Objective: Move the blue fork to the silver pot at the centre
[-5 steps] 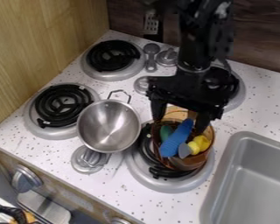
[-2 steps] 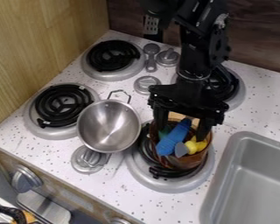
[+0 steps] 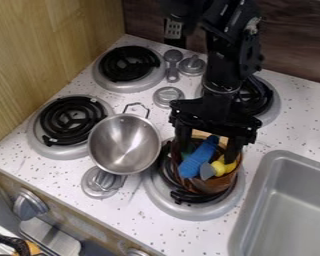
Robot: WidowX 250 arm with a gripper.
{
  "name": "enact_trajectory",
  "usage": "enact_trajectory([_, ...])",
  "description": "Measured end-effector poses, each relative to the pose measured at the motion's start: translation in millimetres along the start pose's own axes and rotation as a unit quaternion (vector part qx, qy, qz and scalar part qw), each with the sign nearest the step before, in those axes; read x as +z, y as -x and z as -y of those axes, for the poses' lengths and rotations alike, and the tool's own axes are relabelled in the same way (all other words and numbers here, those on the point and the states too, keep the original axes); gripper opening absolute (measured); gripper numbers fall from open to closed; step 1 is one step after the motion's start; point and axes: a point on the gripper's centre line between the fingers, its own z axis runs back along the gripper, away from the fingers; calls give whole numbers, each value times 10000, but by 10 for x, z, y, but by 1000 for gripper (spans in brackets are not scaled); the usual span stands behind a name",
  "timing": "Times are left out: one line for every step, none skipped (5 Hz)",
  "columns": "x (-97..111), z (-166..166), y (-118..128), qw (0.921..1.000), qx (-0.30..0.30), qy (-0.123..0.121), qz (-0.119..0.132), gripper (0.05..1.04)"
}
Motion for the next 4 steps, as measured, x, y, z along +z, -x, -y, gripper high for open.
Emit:
enact_trajectory([3, 12, 9, 10000, 12, -18, 14, 661])
enact_trajectory([7, 11, 7, 10000, -2, -37, 17, 381])
enact_trajectory([5, -9, 28, 9999, 23, -104, -58, 339])
enact_trajectory([25, -30, 44, 9997, 75, -188, -151, 339])
